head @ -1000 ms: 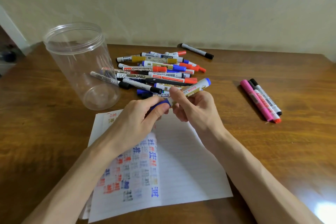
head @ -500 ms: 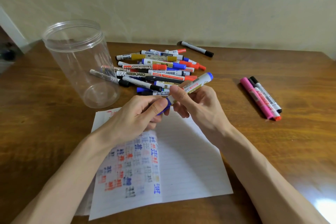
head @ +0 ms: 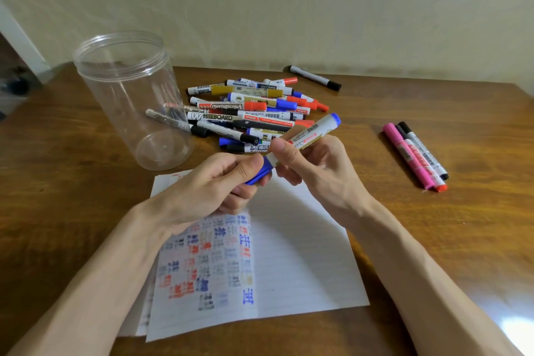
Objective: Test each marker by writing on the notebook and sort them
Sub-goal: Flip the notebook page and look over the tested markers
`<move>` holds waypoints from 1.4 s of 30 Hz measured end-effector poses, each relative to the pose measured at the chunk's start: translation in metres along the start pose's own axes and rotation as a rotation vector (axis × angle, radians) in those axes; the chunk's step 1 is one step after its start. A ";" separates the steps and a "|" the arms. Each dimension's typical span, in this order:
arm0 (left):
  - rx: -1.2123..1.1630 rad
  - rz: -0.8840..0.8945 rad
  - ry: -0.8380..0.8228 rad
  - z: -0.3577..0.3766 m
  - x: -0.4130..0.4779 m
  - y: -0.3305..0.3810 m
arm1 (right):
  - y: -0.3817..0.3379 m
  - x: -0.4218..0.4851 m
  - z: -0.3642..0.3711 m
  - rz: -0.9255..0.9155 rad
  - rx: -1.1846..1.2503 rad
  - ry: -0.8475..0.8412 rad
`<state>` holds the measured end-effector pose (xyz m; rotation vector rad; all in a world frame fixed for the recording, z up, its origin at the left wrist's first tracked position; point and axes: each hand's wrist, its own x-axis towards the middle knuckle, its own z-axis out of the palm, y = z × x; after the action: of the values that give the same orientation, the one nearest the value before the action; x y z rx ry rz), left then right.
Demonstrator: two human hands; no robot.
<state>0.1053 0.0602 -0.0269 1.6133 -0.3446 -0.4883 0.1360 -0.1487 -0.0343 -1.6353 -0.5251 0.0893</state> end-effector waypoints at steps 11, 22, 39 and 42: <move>0.761 0.320 0.425 0.007 0.008 -0.019 | 0.009 0.000 0.015 0.095 0.066 0.200; 0.716 0.317 0.395 0.008 0.014 -0.020 | 0.008 0.002 0.007 0.055 0.060 0.195; 0.306 0.231 0.402 -0.021 0.001 -0.011 | 0.005 0.016 -0.048 0.061 0.172 0.467; 0.444 0.223 0.355 0.000 0.011 -0.011 | 0.007 0.012 -0.014 0.084 0.036 0.315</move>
<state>0.1138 0.0555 -0.0394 2.0200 -0.3743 0.0575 0.1536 -0.1570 -0.0356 -1.5982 -0.2126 -0.0954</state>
